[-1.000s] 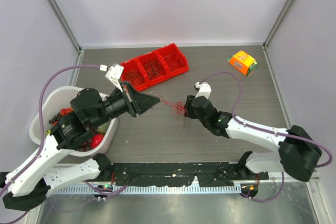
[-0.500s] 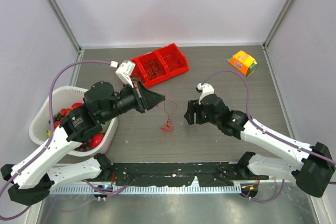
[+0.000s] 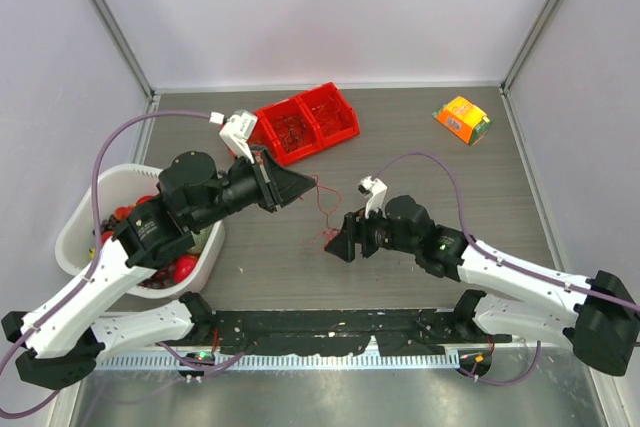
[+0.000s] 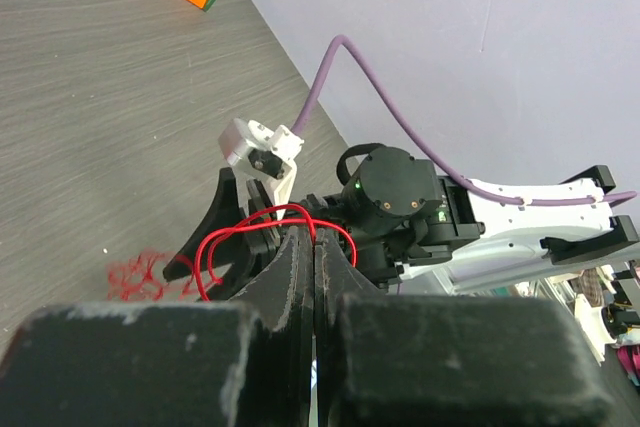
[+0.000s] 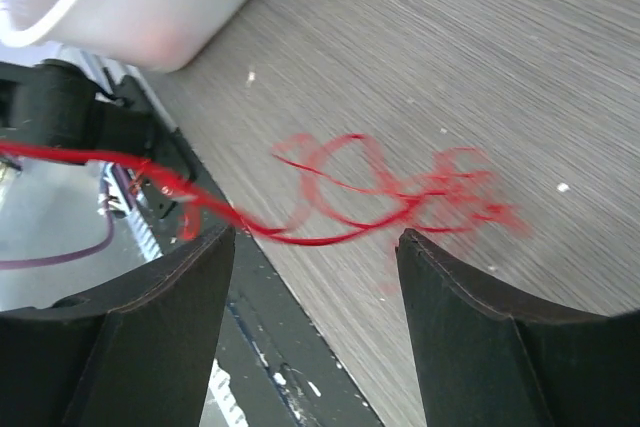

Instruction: Untangle the cables

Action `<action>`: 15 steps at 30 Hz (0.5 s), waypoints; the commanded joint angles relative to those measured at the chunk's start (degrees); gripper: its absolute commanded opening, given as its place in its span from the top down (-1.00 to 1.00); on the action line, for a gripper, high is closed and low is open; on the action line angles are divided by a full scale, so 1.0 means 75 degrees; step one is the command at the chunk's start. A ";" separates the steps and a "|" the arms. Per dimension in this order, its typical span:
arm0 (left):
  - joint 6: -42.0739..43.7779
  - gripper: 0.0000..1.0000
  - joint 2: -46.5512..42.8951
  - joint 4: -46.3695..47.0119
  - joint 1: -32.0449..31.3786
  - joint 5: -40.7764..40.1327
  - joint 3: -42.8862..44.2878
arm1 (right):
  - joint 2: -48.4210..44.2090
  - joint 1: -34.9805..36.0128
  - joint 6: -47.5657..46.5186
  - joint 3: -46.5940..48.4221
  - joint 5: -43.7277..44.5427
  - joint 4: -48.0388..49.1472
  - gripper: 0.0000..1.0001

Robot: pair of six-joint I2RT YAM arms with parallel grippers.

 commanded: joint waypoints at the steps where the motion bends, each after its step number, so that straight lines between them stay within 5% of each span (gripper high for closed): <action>1: 0.0120 1.00 -0.0085 0.0051 0.0009 0.0068 0.0441 | -0.0268 0.0231 0.0145 0.0119 0.0242 0.1211 -0.42; 4: 0.0156 1.00 -0.0085 -0.0020 -0.0003 0.0033 0.0453 | -0.0910 0.0231 -0.0158 0.0247 0.0959 0.0545 -0.43; 10: 0.0168 1.00 0.0021 0.0074 -0.0014 0.0056 0.0477 | -0.1172 0.0219 -0.0932 0.1137 0.0387 -0.0651 -0.48; 15: 0.0109 1.00 0.0091 0.0179 -0.0003 0.0126 0.0488 | -0.0693 0.0336 -0.0407 0.1337 -0.0701 0.0901 -0.48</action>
